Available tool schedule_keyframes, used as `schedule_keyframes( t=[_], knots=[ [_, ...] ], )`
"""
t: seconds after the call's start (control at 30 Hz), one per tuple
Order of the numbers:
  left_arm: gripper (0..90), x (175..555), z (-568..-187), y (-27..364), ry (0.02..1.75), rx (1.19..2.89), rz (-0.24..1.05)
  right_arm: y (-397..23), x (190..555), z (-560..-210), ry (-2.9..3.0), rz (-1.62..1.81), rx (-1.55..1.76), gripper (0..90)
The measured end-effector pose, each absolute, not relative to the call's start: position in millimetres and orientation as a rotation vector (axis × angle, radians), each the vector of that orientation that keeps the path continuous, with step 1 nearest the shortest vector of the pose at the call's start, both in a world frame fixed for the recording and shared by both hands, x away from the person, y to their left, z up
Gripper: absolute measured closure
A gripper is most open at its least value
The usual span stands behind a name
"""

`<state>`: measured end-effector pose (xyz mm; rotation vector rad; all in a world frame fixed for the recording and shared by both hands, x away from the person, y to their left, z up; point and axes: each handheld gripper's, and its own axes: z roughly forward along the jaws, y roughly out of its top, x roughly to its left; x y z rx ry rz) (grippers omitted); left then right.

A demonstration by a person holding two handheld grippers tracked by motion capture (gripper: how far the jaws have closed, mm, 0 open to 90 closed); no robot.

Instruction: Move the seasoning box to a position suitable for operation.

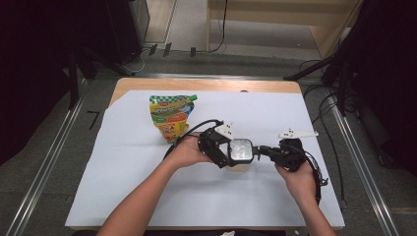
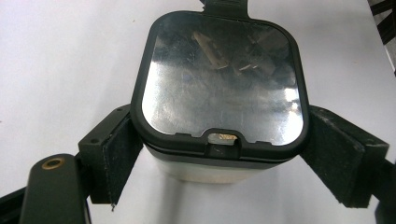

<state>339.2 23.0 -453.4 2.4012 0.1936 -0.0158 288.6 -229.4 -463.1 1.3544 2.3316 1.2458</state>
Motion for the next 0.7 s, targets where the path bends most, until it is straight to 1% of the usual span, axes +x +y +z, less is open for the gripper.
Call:
schedule_keyframes(
  t=[0.7],
  knots=[
    [18.0,338.8,-443.4,23.0,0.169,2.398,0.006,-227.2,287.9,-462.9,2.34,1.235,1.339,90.0]
  ],
)
